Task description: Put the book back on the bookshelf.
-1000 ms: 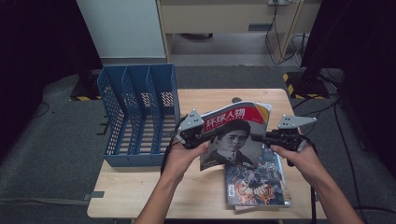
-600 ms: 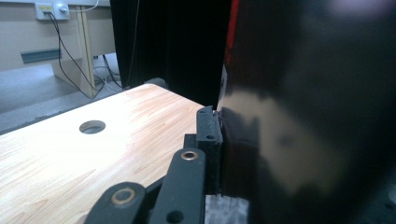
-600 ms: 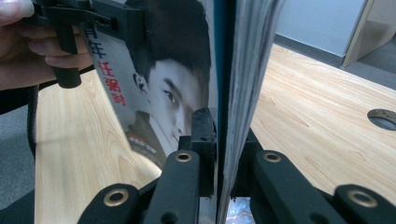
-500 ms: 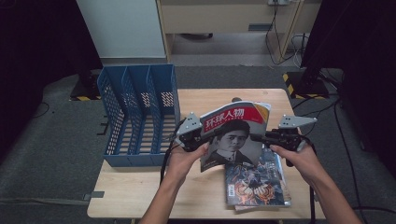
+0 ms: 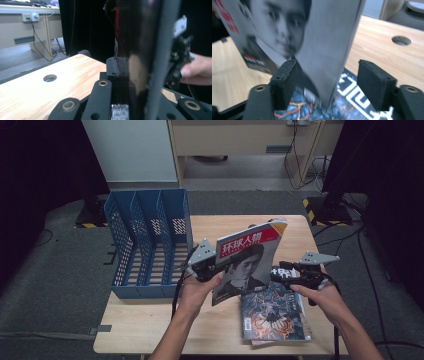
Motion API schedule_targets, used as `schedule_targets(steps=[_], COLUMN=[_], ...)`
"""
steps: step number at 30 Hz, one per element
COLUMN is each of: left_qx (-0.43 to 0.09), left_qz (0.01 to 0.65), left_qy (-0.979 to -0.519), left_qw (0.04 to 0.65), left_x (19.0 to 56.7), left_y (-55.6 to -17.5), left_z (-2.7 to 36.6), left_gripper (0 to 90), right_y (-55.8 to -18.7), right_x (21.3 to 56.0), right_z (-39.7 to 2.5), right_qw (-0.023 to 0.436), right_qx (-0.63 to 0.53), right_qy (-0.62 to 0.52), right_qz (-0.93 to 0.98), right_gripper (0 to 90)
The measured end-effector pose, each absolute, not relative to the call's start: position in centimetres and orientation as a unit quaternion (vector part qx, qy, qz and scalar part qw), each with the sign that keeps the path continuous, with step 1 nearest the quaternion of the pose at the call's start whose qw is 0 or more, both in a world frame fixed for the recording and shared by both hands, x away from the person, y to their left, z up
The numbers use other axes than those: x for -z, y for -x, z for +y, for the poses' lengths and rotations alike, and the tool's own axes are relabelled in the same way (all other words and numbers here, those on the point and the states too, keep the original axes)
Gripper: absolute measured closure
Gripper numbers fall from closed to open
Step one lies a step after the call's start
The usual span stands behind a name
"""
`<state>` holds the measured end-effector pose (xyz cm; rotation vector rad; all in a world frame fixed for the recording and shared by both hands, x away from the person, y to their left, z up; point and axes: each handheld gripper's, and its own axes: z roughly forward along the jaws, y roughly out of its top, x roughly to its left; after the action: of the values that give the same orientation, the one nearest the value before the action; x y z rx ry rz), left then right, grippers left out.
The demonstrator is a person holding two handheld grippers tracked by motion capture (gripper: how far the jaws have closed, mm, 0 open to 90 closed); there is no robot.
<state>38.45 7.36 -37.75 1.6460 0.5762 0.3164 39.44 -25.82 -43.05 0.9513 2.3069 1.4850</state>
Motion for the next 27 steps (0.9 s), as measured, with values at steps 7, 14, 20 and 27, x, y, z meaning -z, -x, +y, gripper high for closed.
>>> schedule_targets(steps=[7, 14, 20, 27], left_qx=[-0.149, -0.158, -0.167, -0.173], left_qz=[0.254, 0.257, 0.26, 0.265], left_qy=[-0.716, -0.713, -0.709, -0.703], left_qw=[0.633, 0.633, 0.633, 0.637], left_x=[37.0, 36.2, 35.6, 35.0], left_y=[-38.4, -38.4, -38.4, -38.0], left_z=[8.1, 8.8, 9.5, 10.8], left_gripper=[86.4, 86.3, 86.3, 86.3], right_y=[-38.9, -38.6, -38.6, -38.2], right_x=[45.1, 47.0, 48.4, 49.7], right_z=[-25.7, -25.7, -25.3, -24.5], right_qw=[0.135, 0.158, 0.154, 0.149], right_qx=[-0.478, -0.448, -0.42, -0.407], right_qy=[-0.338, -0.386, -0.404, -0.399], right_qz=[0.799, 0.791, 0.798, 0.808], right_gripper=[28.4, 23.6, 16.2, 13.0])
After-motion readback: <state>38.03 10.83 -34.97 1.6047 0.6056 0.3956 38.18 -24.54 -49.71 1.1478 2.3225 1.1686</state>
